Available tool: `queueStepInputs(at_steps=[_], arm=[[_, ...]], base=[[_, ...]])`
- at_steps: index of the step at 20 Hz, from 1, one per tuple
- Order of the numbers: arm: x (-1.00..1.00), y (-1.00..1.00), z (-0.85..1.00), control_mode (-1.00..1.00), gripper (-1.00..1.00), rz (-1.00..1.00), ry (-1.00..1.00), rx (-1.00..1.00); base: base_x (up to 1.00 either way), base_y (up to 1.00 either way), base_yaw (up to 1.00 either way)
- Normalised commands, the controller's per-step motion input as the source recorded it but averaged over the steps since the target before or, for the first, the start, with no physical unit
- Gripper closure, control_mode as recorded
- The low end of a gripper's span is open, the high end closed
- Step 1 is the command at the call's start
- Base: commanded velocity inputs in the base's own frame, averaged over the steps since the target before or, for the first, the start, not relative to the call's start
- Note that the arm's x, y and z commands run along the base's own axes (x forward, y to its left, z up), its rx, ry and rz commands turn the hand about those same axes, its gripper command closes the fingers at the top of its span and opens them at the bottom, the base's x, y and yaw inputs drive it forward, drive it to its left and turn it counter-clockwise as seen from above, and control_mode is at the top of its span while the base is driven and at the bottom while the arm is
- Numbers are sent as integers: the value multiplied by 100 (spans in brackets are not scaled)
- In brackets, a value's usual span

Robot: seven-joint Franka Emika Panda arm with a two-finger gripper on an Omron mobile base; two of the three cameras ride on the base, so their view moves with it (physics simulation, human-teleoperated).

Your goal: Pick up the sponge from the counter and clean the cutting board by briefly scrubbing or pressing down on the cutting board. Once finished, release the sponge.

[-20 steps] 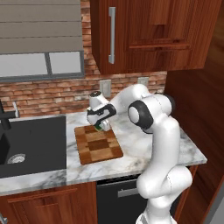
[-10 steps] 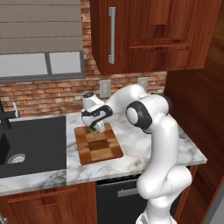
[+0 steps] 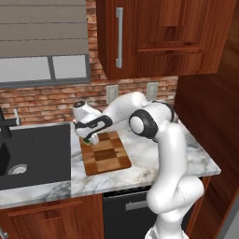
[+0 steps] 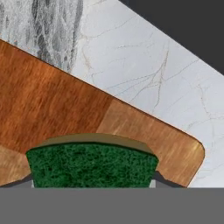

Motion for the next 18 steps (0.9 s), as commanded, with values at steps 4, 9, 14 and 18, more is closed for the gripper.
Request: queueStepInputs(at_steps=[4,9,14,18], arm=[[0,40,-31,-100,100,0,3,-6],[0,19,-39,-100,100,0,-5,-2],[-11,5,-37,-100,100,0,-3,0],[-47,-1,-32,-100,100,0,-7,1]], base=[[0,0,0],[0,0,0],[0,0,0],[0,0,0]])
